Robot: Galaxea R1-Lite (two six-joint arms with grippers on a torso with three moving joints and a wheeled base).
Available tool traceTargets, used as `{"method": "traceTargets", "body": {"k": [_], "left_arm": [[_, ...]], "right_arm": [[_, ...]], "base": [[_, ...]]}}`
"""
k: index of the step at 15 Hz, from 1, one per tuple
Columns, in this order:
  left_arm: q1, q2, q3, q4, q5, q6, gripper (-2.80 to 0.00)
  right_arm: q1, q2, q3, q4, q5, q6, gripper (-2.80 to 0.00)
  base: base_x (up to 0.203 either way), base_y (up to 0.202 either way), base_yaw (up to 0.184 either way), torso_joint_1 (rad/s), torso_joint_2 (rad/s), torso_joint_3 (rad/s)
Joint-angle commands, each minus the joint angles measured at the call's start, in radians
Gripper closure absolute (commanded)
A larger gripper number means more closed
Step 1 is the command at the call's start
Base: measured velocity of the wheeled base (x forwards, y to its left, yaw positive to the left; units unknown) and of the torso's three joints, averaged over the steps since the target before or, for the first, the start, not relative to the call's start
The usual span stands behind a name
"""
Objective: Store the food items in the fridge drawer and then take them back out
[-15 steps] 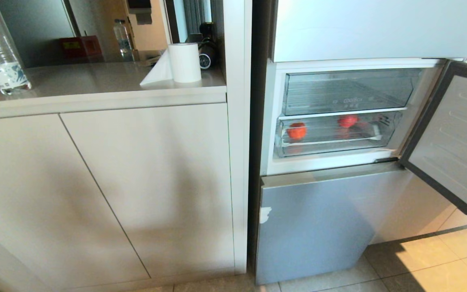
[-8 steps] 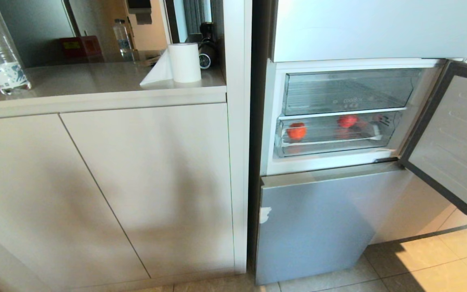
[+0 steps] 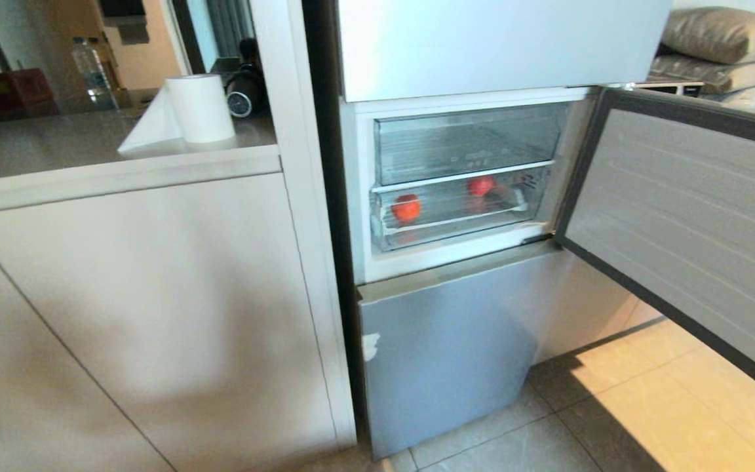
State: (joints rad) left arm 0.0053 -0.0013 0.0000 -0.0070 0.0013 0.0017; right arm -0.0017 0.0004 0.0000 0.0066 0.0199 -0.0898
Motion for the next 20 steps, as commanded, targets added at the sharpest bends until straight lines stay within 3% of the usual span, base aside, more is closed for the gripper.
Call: {"method": "traceTargets", "body": {"k": [1,5,7,9,11,12,13,15,17,20], "left_arm": [[0.001,0.0,0.002,-0.001,0.0,0.0,0.0],[0.001,0.0,0.002,-0.001,0.0,0.0,0.0],[0.001,0.0,0.002,-0.001,0.0,0.0,0.0],[0.001,0.0,0.002,-0.001,0.0,0.0,0.0],[0.001,0.0,0.002,-0.001,0.0,0.0,0.0],[0.001,0.0,0.002,-0.001,0.0,0.0,0.0],[0.001,0.0,0.002,-0.001,0.0,0.0,0.0],[0.001,0.0,0.002,-0.001,0.0,0.0,0.0],[0.001,0.0,0.002,-0.001,0.0,0.0,0.0],[0.001,0.0,0.002,-0.001,0.0,0.0,0.0]], "right_arm": [[0.0,0.0,0.002,0.001,0.0,-0.001,0.0],[-0.001,0.018,0.001,0.001,0.002,0.005,0.0],[-0.006,0.125,0.0,-0.017,-0.003,0.013,0.0],[-0.054,0.333,-0.003,-0.201,-0.02,0.119,0.0],[-0.215,0.587,-0.021,-0.525,-0.028,0.301,0.0],[-0.356,0.702,-0.036,-0.666,-0.025,0.385,0.0],[-0.489,0.821,-0.055,-0.782,-0.011,0.472,0.0],[-0.681,1.029,-0.124,-0.923,0.053,0.653,0.0],[-0.792,1.213,-0.217,-0.988,0.118,0.781,0.0],[-0.873,1.433,-0.414,-1.039,0.182,0.896,0.0]], "base": [[-0.004,0.007,-0.173,0.002,0.0,0.002],[-0.002,0.008,-0.153,0.004,0.0,0.004],[-0.001,0.003,-0.035,0.001,0.0,-0.001],[0.0,0.0,0.0,0.0,0.0,0.0],[0.0,0.0,0.0,0.0,0.0,0.0],[0.0,0.0,0.0,0.0,0.0,0.0],[0.0,0.0,0.0,0.0,0.0,0.0],[0.0,0.0,0.0,0.0,0.0,0.0],[0.0,0.0,0.0,0.0,0.0,0.0],[0.0,0.0,0.0,0.0,0.0,0.0]]}}
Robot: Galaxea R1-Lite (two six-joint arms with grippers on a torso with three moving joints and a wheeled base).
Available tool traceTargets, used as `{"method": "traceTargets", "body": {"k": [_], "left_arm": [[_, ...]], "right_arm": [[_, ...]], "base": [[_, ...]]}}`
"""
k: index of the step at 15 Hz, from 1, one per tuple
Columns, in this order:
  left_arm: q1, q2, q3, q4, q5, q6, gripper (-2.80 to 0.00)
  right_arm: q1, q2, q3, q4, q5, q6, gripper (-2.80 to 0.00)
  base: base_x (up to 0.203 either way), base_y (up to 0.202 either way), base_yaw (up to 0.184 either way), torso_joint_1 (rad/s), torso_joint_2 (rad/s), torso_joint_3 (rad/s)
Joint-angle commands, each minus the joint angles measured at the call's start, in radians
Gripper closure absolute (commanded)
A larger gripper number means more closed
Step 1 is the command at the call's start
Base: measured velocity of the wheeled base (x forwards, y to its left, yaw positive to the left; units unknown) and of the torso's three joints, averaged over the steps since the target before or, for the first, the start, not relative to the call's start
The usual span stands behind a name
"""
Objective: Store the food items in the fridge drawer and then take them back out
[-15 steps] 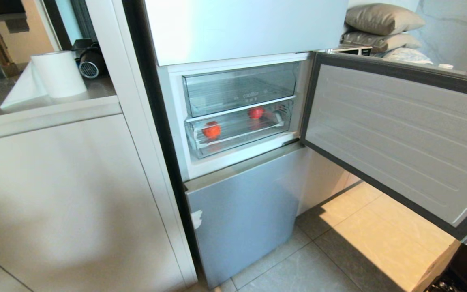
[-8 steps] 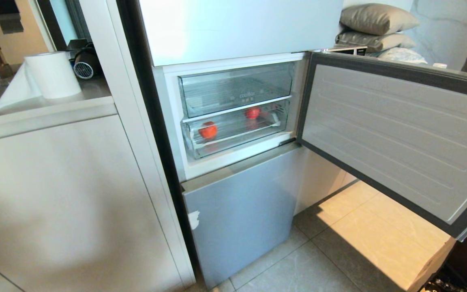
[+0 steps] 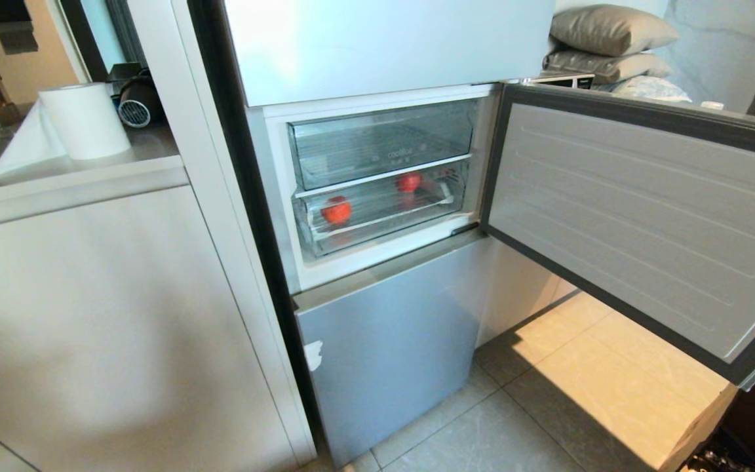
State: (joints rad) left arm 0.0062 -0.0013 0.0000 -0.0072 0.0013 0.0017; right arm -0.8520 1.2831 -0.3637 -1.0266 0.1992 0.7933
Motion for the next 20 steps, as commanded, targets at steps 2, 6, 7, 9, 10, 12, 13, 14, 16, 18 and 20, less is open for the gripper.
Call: {"method": "traceTargets", "body": {"k": [2,6,7,9,10,12,13,14,16,18,20], "left_arm": [[0.0,0.0,0.002,0.0,0.0,0.0,0.0],[0.0,0.0,0.002,0.0,0.0,0.0,0.0],[0.0,0.0,0.002,0.0,0.0,0.0,0.0],[0.0,0.0,0.002,0.0,0.0,0.0,0.0],[0.0,0.0,0.002,0.0,0.0,0.0,0.0],[0.0,0.0,0.002,0.0,0.0,0.0,0.0],[0.0,0.0,0.002,0.0,0.0,0.0,0.0],[0.0,0.0,0.002,0.0,0.0,0.0,0.0],[0.0,0.0,0.002,0.0,0.0,0.0,0.0],[0.0,0.0,0.002,0.0,0.0,0.0,0.0],[0.0,0.0,0.002,0.0,0.0,0.0,0.0]], "right_arm": [[-0.04,0.247,-0.164,-0.018,0.02,0.058,0.0],[-0.049,0.393,-0.362,-0.011,0.178,0.169,0.0],[-0.051,0.414,-0.388,0.008,0.25,0.184,0.0],[-0.051,0.423,-0.415,0.101,0.396,0.213,0.0],[-0.052,0.415,-0.416,0.14,0.463,0.224,0.0],[-0.055,0.344,-0.383,0.181,0.555,0.248,0.0],[-0.067,0.279,-0.353,0.184,0.583,0.26,0.0],[-0.086,0.189,-0.327,0.184,0.613,0.276,0.0],[-0.119,0.017,-0.317,0.173,0.647,0.334,0.0],[-0.141,-0.147,-0.36,0.155,0.66,0.414,0.0],[-0.144,-0.233,-0.447,0.146,0.56,0.453,0.0]], "base": [[0.0,0.0,0.0,0.0,0.0,0.0],[0.0,0.0,0.0,0.0,0.0,0.0],[0.0,0.0,0.0,0.0,0.0,0.0],[0.0,0.0,0.0,0.0,0.0,0.0],[0.0,0.0,0.0,0.0,0.0,0.0],[0.0,0.0,0.0,0.0,0.0,0.0],[0.0,0.0,0.0,0.0,0.0,0.0],[0.0,0.0,0.0,0.0,0.0,0.0],[0.0,0.0,0.0,0.0,0.0,0.0],[0.0,0.0,0.0,0.0,0.0,0.0],[0.0,0.0,0.0,0.0,0.0,0.0]]}}
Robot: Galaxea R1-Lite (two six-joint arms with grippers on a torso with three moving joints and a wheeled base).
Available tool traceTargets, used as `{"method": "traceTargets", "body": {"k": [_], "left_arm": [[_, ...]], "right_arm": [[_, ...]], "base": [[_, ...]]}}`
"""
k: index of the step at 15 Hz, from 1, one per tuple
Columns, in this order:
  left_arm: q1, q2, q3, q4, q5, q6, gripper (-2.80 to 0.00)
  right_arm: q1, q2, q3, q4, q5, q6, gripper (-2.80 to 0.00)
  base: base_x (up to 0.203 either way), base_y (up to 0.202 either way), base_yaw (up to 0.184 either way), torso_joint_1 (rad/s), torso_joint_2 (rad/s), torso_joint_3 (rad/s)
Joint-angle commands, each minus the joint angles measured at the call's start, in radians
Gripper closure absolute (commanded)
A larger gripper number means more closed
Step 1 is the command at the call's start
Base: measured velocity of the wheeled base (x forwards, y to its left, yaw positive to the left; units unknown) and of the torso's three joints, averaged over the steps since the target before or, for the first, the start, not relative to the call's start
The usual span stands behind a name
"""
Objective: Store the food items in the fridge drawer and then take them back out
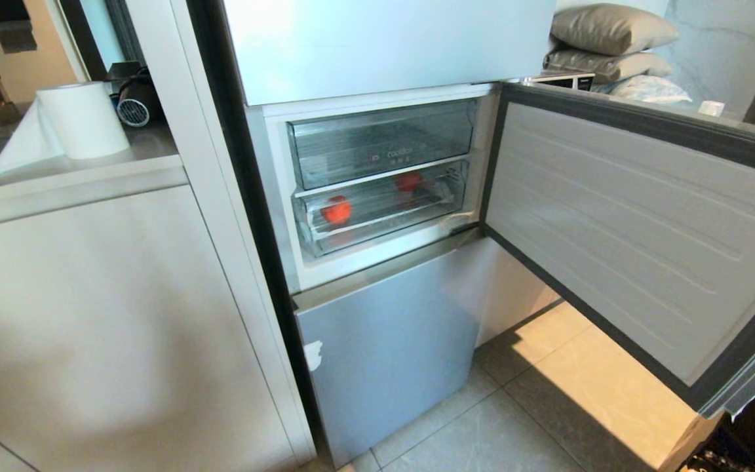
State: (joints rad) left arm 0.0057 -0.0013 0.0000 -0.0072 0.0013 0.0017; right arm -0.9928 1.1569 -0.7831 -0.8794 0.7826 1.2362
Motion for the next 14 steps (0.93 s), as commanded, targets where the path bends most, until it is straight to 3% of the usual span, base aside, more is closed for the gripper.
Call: {"method": "traceTargets", "body": {"k": [1,2,4,5,7,8,10,12,14], "left_arm": [[0.0,0.0,0.002,0.0,0.0,0.0,0.0],[0.0,0.0,0.002,0.0,0.0,0.0,0.0],[0.0,0.0,0.002,0.0,0.0,0.0,0.0],[0.0,0.0,0.002,0.0,0.0,0.0,0.0],[0.0,0.0,0.002,0.0,0.0,0.0,0.0],[0.0,0.0,0.002,0.0,0.0,0.0,0.0],[0.0,0.0,0.002,0.0,0.0,0.0,0.0],[0.0,0.0,0.002,0.0,0.0,0.0,0.0],[0.0,0.0,0.002,0.0,0.0,0.0,0.0]], "right_arm": [[-0.003,-0.109,-0.041,-0.001,-0.133,-0.004,0.0],[-0.001,-0.104,-0.037,0.004,-0.245,-0.078,0.0],[0.068,-0.089,-0.007,0.027,-0.579,-0.282,0.0],[0.167,-0.081,0.014,0.033,-0.757,-0.364,0.0],[0.432,-0.069,0.077,0.024,-1.002,-0.466,0.0],[0.582,-0.063,0.133,0.019,-1.087,-0.509,0.0],[0.806,-0.026,0.263,0.018,-1.212,-0.562,0.0],[0.888,0.073,0.32,0.02,-1.301,-0.56,0.0],[0.891,0.111,0.349,0.023,-1.327,-0.53,0.0]], "base": [[0.0,0.0,0.0,0.0,0.0,0.0],[0.0,0.0,0.0,0.0,0.0,0.0],[0.0,0.0,0.0,0.0,0.0,0.0],[0.0,0.0,0.0,0.0,0.0,0.0],[0.0,0.0,0.0,0.0,0.0,0.0],[0.0,0.0,0.0,0.0,0.0,0.0],[0.0,0.0,0.0,0.0,0.0,0.0],[0.0,0.0,0.0,0.0,0.0,0.0],[0.0,0.0,0.0,0.0,0.0,0.0]]}}
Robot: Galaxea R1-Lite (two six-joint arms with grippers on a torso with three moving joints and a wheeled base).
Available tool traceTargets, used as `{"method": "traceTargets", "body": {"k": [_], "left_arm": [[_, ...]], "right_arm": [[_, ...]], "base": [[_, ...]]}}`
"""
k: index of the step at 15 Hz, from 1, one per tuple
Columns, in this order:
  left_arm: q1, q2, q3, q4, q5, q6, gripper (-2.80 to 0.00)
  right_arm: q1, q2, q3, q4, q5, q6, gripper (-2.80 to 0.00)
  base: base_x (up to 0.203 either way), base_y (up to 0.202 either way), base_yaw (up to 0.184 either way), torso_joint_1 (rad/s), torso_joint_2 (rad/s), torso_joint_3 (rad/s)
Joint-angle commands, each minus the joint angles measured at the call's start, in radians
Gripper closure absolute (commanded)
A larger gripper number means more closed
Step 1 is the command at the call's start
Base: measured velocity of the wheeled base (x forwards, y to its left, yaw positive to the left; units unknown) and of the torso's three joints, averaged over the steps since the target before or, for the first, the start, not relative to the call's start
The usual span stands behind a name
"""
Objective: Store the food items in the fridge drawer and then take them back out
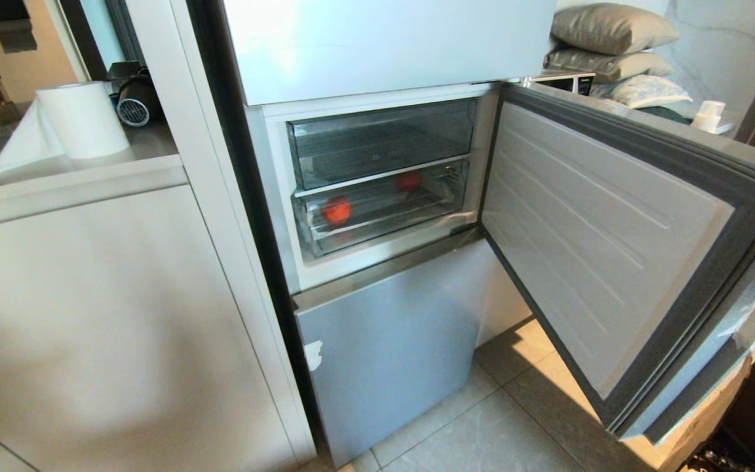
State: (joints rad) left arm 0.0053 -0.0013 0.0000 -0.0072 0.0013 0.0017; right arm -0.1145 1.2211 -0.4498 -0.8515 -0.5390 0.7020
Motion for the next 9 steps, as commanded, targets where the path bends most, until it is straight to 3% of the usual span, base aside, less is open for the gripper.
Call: {"method": "traceTargets", "body": {"k": [1,5,9], "left_arm": [[0.001,0.0,0.002,0.0,0.0,0.0,0.0],[0.001,0.0,0.002,0.0,0.0,0.0,0.0],[0.001,0.0,0.002,0.0,0.0,0.0,0.0]], "right_arm": [[0.019,0.058,0.017,-0.007,0.013,0.011,0.0],[0.165,0.11,-0.006,-0.009,0.32,0.012,0.0],[0.307,0.23,-0.131,-0.02,0.533,0.015,0.0]], "base": [[0.0,0.0,0.0,0.0,0.0,0.0],[0.0,0.0,0.0,0.0,0.0,0.0],[0.0,0.0,0.0,0.0,0.0,0.0]]}}
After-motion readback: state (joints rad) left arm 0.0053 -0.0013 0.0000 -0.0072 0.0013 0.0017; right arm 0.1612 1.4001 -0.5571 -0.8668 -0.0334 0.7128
